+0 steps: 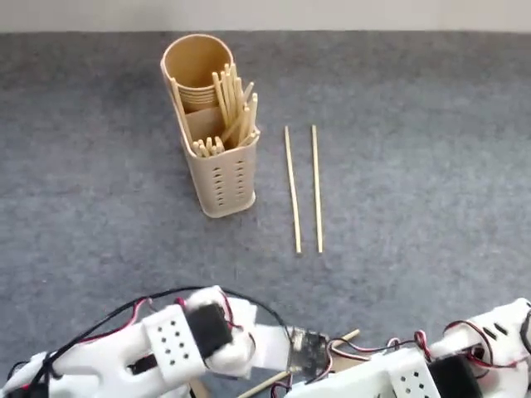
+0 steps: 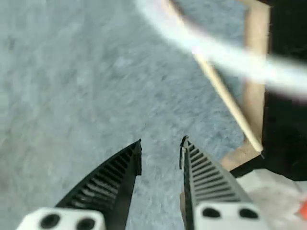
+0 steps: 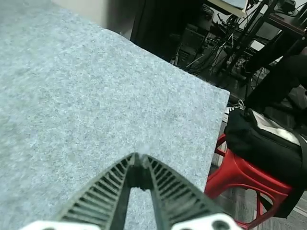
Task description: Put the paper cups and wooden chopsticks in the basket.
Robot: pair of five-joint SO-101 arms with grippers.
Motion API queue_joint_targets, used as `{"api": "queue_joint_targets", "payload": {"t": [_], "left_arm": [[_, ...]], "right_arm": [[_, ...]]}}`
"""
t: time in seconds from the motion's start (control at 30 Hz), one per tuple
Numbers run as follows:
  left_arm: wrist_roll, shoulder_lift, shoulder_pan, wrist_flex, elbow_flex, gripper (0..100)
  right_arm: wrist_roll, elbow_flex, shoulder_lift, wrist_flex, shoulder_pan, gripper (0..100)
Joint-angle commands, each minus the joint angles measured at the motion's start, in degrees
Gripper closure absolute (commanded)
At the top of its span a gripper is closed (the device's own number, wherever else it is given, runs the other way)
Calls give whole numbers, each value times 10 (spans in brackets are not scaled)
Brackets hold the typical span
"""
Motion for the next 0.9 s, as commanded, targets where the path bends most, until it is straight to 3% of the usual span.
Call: {"api": "queue_joint_targets", "payload": {"t": [0.0, 0.3, 0.47, 0.7, 0.87], "left_arm": [[-4, -9, 22, -33, 15, 838], [-3, -9, 23, -131, 81, 838], [53, -8, 23, -191, 110, 835], [54, -8, 29, -200, 114, 835], [55, -13, 40, -202, 121, 838]], "right_arm": [[6, -6, -4, -13, 7, 994], [6, -7, 0, -14, -15, 993], [6, -50, 1, -36, -15, 992], [40, -55, 1, -80, -20, 992], [64, -21, 0, -77, -68, 992]]}}
